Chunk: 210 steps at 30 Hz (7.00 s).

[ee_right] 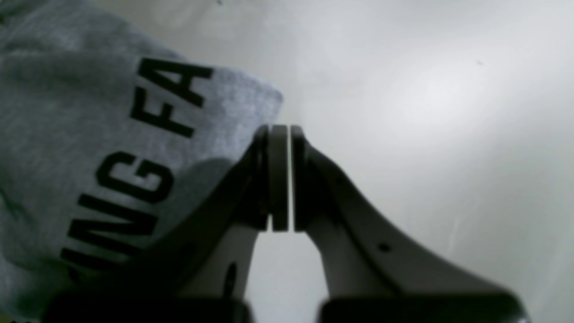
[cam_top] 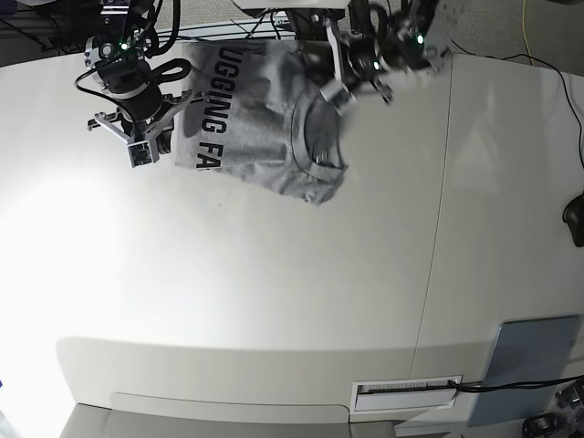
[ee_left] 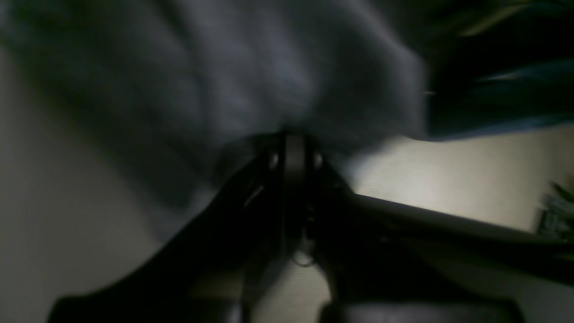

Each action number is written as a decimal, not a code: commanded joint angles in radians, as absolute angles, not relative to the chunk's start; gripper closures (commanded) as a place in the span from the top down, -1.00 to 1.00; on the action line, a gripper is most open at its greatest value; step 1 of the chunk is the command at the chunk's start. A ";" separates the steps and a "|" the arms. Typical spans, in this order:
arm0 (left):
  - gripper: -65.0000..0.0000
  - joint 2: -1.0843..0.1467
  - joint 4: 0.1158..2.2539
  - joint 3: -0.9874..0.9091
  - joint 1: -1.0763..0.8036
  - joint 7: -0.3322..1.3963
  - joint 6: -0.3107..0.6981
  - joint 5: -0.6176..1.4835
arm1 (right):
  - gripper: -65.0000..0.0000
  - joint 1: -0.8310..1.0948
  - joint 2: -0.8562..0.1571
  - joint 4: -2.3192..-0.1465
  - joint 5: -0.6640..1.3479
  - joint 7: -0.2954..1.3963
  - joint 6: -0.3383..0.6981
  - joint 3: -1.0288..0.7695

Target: Fold the T-shirt properly

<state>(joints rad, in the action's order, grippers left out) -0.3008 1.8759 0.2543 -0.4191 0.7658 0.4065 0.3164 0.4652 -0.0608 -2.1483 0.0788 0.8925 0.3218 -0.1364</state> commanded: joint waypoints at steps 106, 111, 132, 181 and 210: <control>-0.96 -0.435 1.671 -0.353 -0.411 0.680 0.698 0.691 | -1.00 0.368 -0.094 -1.879 0.003 0.705 0.367 -0.156; -0.96 -0.435 1.681 -0.393 -0.453 0.679 0.653 0.711 | -1.00 0.363 -0.094 -1.879 0.003 0.699 0.361 -0.156; -0.96 -0.432 1.832 -0.395 -0.552 0.452 0.505 0.457 | -1.00 0.325 -0.094 -1.879 0.004 0.675 0.339 -0.156; -0.96 -0.368 1.250 0.134 0.123 0.440 0.307 0.439 | -1.00 0.397 -0.099 -1.817 -0.123 0.675 -0.005 0.297; -0.96 -0.511 1.799 -0.369 -0.964 0.483 0.462 0.554 | -1.00 1.084 -0.155 -2.210 -0.139 0.886 0.008 0.011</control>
